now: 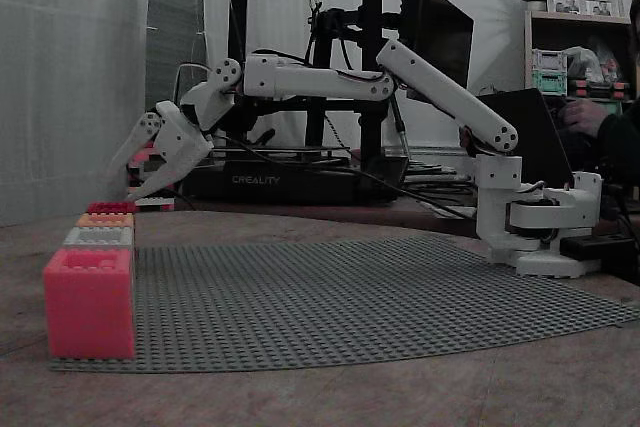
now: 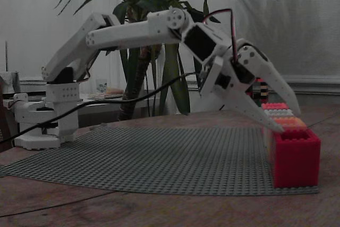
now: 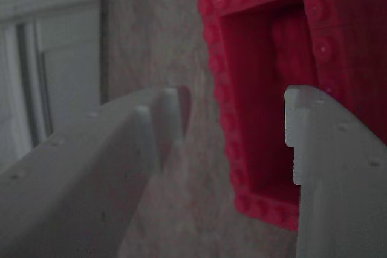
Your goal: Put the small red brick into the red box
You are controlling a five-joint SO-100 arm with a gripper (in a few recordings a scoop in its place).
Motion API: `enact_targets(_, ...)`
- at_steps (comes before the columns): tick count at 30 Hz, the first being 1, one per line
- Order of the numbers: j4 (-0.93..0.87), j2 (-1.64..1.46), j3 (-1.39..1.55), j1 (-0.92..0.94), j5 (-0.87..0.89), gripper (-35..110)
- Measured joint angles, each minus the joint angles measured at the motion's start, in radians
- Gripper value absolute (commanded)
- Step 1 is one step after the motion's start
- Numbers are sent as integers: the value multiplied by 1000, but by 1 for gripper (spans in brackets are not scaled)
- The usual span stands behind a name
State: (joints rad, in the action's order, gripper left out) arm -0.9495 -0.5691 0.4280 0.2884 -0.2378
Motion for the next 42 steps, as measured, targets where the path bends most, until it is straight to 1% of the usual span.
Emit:
enact_targets(6, -5, 0, -11, 0, 0, 1)
enact_targets(9, -8, -37, 29, 0, 0, 0)
enact_targets(12, -8, -164, 161, -8, -2, 0)
enact_targets(17, 3, -495, 499, -52, -8, 0)
enact_targets(23, 0, -994, 1051, -147, -54, 0)
enact_targets(31, 8, -1605, 1792, -262, 48, 0)
enact_targets(37, -61, -1987, 2155, -276, 126, 0)
enact_targets(42, -164, -2235, 2309, -276, 167, 0)
